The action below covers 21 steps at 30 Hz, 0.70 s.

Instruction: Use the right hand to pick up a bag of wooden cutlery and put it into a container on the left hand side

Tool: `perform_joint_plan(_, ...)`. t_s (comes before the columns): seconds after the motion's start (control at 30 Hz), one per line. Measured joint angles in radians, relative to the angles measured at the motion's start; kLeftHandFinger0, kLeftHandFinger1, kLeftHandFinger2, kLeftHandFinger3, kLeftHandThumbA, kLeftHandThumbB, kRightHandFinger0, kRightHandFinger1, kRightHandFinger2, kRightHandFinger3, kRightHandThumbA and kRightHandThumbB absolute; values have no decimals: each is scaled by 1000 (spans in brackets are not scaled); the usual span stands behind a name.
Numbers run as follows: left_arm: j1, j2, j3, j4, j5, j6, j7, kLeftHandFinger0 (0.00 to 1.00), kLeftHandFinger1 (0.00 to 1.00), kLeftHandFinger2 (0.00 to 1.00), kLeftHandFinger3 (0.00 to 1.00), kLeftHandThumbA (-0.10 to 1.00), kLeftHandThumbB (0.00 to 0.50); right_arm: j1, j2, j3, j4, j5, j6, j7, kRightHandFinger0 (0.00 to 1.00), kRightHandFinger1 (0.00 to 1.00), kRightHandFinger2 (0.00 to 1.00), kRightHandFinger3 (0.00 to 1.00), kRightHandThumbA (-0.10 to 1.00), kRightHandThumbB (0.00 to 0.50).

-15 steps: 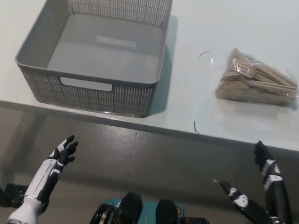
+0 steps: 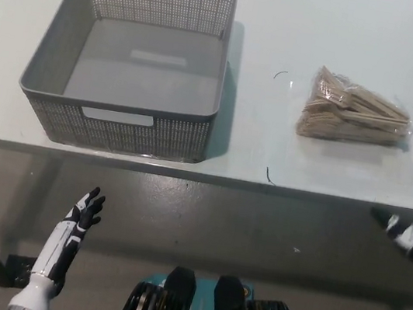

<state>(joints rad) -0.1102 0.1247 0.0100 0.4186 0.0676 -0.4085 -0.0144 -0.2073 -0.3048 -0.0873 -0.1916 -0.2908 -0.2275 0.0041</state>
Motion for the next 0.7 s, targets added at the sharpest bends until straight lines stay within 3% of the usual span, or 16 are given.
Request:
perform_joint_plan(0.17,29,0,1,0,-3,0,-1,1000,1000,1000,1000,958,225,-134,-89,21,13,-73,115,50,1000,1000,1000,1000,866,500)
perform_joint_plan(0.33,33,1,1,3,-5,0,-4,1000,1000,1000,1000,948,196,-329,-158,95,144,-139,195,106,1000,1000,1000,1000,879,490)
perform_joint_plan(0.7,30,7,1,20,-6,-1,-7,1000,1000,1000,1000,957,185,-699,-232,299,581,-234,286,232,1000,1000,1000,1000,870,500)
